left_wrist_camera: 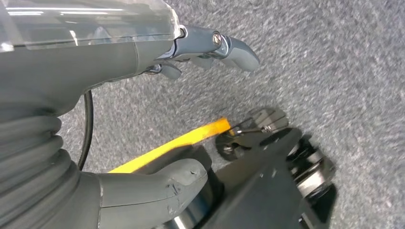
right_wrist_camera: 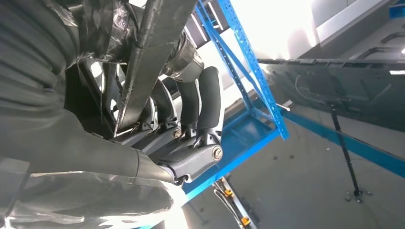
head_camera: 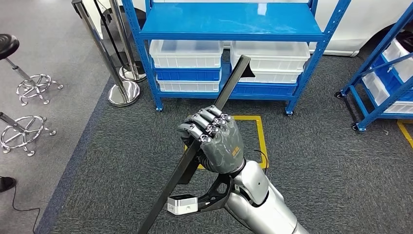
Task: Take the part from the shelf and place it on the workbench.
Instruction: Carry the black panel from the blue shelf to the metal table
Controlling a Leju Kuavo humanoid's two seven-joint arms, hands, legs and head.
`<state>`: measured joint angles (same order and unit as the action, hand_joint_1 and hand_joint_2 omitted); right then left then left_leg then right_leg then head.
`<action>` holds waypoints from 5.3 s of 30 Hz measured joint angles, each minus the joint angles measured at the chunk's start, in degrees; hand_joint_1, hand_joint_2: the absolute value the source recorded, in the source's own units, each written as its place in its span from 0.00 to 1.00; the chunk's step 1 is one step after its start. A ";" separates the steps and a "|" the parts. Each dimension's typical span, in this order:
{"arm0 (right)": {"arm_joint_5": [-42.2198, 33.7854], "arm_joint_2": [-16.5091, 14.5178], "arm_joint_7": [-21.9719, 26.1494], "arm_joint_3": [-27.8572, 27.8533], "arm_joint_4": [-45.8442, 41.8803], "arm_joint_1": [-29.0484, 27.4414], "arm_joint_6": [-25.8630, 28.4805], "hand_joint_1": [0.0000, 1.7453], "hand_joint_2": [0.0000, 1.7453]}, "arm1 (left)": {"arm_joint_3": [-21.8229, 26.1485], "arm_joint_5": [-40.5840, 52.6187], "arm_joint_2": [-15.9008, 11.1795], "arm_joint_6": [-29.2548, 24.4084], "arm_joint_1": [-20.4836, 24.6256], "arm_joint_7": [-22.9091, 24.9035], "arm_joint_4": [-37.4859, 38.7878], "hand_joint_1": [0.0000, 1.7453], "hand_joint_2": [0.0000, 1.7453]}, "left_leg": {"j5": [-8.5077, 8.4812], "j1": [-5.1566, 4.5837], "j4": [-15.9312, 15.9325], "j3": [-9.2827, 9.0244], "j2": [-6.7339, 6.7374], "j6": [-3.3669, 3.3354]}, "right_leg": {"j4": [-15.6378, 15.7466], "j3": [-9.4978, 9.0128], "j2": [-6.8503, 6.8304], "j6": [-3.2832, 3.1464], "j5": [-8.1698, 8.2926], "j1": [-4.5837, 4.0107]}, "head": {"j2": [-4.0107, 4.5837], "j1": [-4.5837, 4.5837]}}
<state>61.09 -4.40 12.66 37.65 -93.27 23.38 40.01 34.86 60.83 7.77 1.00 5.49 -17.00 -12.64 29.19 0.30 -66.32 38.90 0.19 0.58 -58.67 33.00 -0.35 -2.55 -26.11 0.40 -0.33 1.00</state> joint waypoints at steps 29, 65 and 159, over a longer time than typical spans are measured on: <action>0.24 -0.42 0.44 0.12 1.06 0.23 0.02 1.00 1.00 | -0.03 0.31 0.37 0.22 0.34 0.03 0.01 0.00 1.00 | -4.61 -0.54 5.72 -1.80 0.03 -0.59 | 0.85 -1.12 -0.09 0.18 -0.26 -0.21 | 0.00 -0.03; -3.55 -1.03 -0.07 0.81 3.19 1.60 -0.46 1.00 1.00 | 0.02 -0.10 0.18 0.34 0.53 0.23 0.01 0.00 1.00 | 3.74 0.40 -7.96 1.69 -0.04 0.40 | -0.52 2.72 0.06 -0.13 1.24 -0.46 | 0.00 -0.15; -12.61 0.33 4.15 3.41 2.34 5.83 -8.31 1.00 1.00 | 0.02 -0.11 -0.32 0.38 0.86 -1.49 0.01 0.00 1.00 | 4.36 0.09 -7.20 0.02 0.31 0.02 | -0.52 2.73 3.24 0.44 1.35 -0.26 | 0.00 -0.17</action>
<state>48.48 -4.07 16.81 41.06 -90.92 29.21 31.70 34.88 60.71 7.45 1.38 6.35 -18.49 -12.63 33.55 0.39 -73.52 38.92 0.50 0.60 -59.19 35.73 2.89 -2.11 -24.77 0.14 -0.33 0.83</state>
